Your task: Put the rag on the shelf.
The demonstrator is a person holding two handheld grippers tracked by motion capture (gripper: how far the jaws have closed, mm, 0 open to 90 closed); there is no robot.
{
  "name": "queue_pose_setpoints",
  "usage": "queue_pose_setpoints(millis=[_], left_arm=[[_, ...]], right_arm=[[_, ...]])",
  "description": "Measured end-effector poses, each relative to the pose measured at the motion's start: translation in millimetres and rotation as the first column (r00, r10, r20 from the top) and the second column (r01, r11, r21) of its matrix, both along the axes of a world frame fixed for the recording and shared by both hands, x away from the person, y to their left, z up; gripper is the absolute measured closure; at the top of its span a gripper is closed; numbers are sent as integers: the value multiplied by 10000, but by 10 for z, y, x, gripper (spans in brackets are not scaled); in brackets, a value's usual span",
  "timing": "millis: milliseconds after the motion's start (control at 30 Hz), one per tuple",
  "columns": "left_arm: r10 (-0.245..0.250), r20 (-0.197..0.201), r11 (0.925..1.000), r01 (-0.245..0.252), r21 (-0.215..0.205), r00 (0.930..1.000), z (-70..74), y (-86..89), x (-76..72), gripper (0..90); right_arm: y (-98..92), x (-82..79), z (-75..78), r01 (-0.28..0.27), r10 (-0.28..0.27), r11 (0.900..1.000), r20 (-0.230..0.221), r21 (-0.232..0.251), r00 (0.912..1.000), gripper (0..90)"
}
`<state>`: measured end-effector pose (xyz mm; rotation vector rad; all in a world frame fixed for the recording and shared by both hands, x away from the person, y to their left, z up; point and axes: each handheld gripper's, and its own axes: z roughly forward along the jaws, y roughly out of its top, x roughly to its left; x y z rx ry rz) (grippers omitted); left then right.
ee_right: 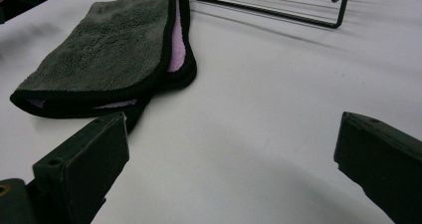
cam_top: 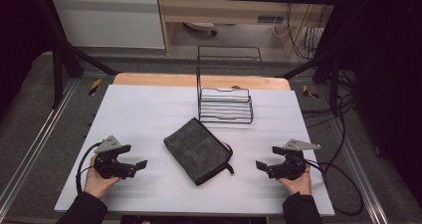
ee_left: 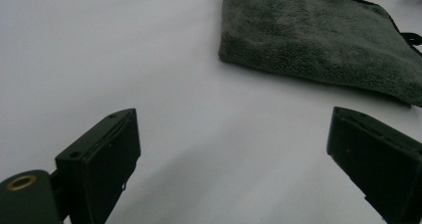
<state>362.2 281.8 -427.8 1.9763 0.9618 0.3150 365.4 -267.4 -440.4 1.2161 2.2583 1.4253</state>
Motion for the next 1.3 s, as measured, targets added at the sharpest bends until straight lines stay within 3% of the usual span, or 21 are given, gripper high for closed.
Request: queue_pose_setpoints(millis=[467, 667, 900, 1133, 1300], left_arm=[[-365, -82, 9993, 365, 108, 9993, 100, -264, -31, 68], [-726, -58, 9973, 727, 140, 9973, 180, -489, -77, 89], [-1089, -300, 9937, 1096, 225, 9936, 211, -784, -102, 127], [-1444, -651, 9890, 1462, 237, 9874, 212, -1075, -109, 212], [-1900, -1015, 9812, 1924, 141, 9765, 216, -1346, -119, 330]], right_arm=[[11, -2, -12, -16, 16, 9999, -22, -153, 10000, 17], [20, 1, -12, -27, 27, 9998, -3, -190, 10000, 17], [18, -3, -11, -25, 25, 9997, -5, -225, 10000, 18], [27, -1, -14, -42, 42, 9996, -29, -287, 10000, 19], [28, -3, -14, -53, 52, 9996, -32, -284, 10000, 22]])
